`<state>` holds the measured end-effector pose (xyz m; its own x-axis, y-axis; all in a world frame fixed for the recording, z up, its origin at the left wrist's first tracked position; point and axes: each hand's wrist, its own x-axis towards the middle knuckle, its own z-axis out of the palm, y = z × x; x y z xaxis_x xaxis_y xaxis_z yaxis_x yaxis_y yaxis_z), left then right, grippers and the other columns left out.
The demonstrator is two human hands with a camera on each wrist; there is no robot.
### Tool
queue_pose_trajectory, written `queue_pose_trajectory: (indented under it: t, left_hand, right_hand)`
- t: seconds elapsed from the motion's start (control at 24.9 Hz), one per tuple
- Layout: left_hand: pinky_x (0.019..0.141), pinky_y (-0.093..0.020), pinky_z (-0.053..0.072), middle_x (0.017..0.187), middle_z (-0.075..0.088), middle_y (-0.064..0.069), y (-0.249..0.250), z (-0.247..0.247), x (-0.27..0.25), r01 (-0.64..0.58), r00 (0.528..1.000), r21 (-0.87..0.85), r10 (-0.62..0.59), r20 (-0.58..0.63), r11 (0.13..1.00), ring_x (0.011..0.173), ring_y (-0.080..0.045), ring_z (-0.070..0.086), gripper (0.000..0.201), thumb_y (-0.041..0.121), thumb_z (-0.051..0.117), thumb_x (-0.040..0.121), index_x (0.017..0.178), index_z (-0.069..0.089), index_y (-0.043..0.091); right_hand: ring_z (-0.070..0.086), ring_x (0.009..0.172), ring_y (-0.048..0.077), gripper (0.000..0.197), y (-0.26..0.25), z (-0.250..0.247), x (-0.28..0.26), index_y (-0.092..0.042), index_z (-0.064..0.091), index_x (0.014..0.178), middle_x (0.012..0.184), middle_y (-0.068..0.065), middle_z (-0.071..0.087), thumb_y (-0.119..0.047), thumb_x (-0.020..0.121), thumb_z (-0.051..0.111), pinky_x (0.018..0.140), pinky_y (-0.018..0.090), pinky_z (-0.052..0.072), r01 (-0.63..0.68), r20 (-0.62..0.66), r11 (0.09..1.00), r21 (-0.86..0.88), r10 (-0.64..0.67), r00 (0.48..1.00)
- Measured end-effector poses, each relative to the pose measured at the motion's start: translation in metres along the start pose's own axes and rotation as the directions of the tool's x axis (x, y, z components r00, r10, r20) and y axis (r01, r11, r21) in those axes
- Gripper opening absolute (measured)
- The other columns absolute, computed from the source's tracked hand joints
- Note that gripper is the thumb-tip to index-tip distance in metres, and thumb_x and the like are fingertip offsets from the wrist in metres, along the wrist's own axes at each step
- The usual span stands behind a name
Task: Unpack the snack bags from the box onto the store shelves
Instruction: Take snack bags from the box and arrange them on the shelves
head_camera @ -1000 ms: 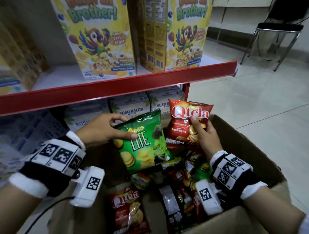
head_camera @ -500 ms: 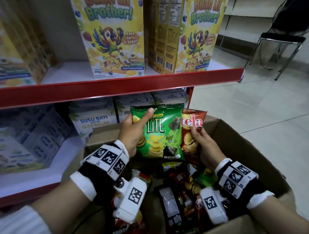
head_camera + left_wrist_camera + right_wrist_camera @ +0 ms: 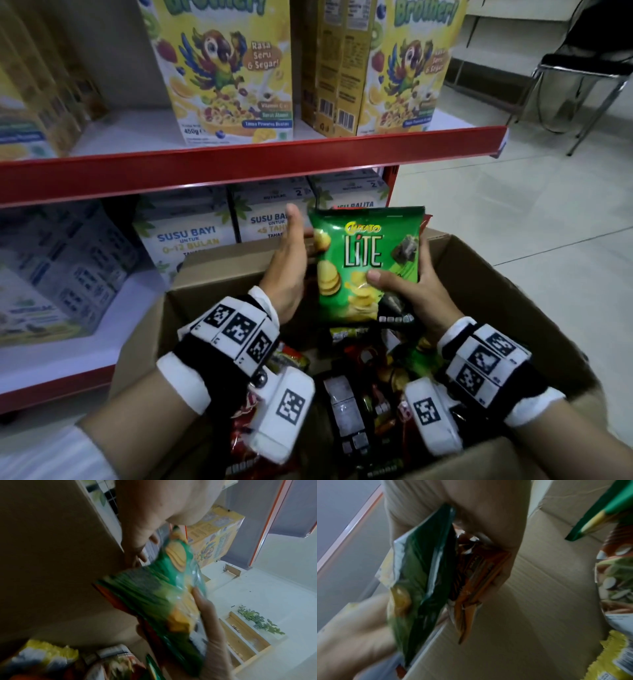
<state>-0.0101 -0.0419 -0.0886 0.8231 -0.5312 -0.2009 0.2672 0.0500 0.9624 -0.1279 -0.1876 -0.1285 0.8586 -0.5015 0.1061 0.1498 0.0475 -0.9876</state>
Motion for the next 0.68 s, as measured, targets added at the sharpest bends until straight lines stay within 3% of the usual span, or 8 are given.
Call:
queue_pose_trajectory:
  t: [0.08,0.12,0.24,0.32,0.44,0.48,0.6,0.68]
  left_hand:
    - [0.067,-0.034,0.055,0.082,0.072,-0.007,0.0,-0.016,0.005,0.042,0.999,0.153,-0.043,0.004,0.987,0.074,-0.02,0.07,0.073,0.071,0.015,0.088,0.092,0.066,0.018]
    - [0.067,-0.033,0.053,0.079,0.071,-0.006,-0.002,-0.023,0.005,0.003,1.0,0.31,-0.009,0.017,0.951,0.07,-0.021,0.07,0.065,0.066,0.017,0.092,0.083,0.064,0.021]
    - [0.075,-0.038,0.051,0.075,0.069,-0.009,-0.032,-0.033,0.003,-0.193,0.981,0.753,0.152,0.124,0.629,0.077,-0.03,0.068,0.049,0.047,0.035,0.099,0.066,0.059,0.02]
    - [0.078,-0.036,0.053,0.07,0.07,-0.001,-0.062,-0.037,0.0,-0.126,0.992,0.868,0.039,0.122,0.481,0.078,-0.025,0.068,0.053,0.054,0.036,0.096,0.067,0.063,0.018]
    - [0.093,-0.033,0.047,0.113,0.068,-0.015,-0.105,-0.04,0.013,0.102,0.968,0.958,-0.247,-0.033,0.269,0.107,-0.029,0.062,0.053,0.052,0.036,0.097,0.106,0.067,0.011]
    - [0.094,-0.029,0.043,0.128,0.059,-0.018,-0.116,-0.042,0.019,0.189,0.94,0.947,-0.326,-0.098,0.261,0.118,-0.029,0.056,0.052,0.045,0.037,0.099,0.121,0.06,0.003]
    - [0.079,-0.018,0.048,0.144,0.044,-0.021,-0.134,-0.052,0.032,0.444,0.831,0.757,-0.536,-0.148,0.479,0.123,-0.027,0.052,0.043,0.02,0.038,0.102,0.137,0.042,-0.004]
    - [0.1,-0.022,0.042,0.156,0.021,-0.016,-0.156,-0.062,0.052,0.527,0.804,0.724,-0.536,-0.256,0.446,0.135,-0.027,0.039,0.062,0.016,0.049,0.098,0.15,0.018,0.006]
  right_hand:
    - [0.068,0.103,0.018,0.087,-0.001,-0.005,0.001,-0.046,0.043,0.125,0.112,-0.006,0.07,-0.033,0.05,0.086,0.079,0.03,0.057,0.012,-0.096,0.996,0.086,-0.004,0.995]
    - [0.068,0.103,0.022,0.092,-0.002,-0.007,0.003,-0.041,0.041,0.13,0.113,-0.003,0.07,-0.032,0.051,0.086,0.08,0.035,0.057,0.027,-0.148,0.992,0.12,-0.009,0.989]
    - [0.067,0.105,0.027,0.102,-0.006,-0.01,0.008,-0.036,0.035,0.137,0.118,0.002,0.067,-0.034,0.05,0.09,0.087,0.051,0.054,0.076,-0.251,0.979,0.187,-0.028,0.968]
    - [0.065,0.108,0.03,0.105,-0.006,-0.01,0.011,-0.035,0.035,0.136,0.123,0.006,0.064,-0.037,0.048,0.092,0.091,0.058,0.05,0.097,-0.281,0.975,0.201,-0.037,0.959]
    - [0.062,0.113,0.032,0.107,-0.007,-0.009,0.014,-0.036,0.034,0.137,0.128,0.008,0.06,-0.038,0.047,0.092,0.096,0.06,0.045,0.112,-0.307,0.972,0.207,-0.044,0.951]
    - [0.061,0.114,0.032,0.108,-0.006,-0.009,0.015,-0.035,0.033,0.138,0.129,0.008,0.06,-0.038,0.048,0.092,0.097,0.06,0.044,0.116,-0.307,0.971,0.21,-0.047,0.951]
    - [0.061,0.114,0.031,0.106,-0.009,-0.006,0.015,-0.035,0.033,0.138,0.129,0.008,0.059,-0.036,0.05,0.092,0.097,0.059,0.045,0.131,-0.283,0.971,0.202,-0.071,0.956]
    - [0.061,0.114,0.03,0.105,-0.007,-0.007,0.015,-0.035,0.033,0.138,0.129,0.008,0.059,-0.034,0.051,0.091,0.097,0.058,0.045,0.152,-0.278,0.968,0.2,-0.092,0.956]
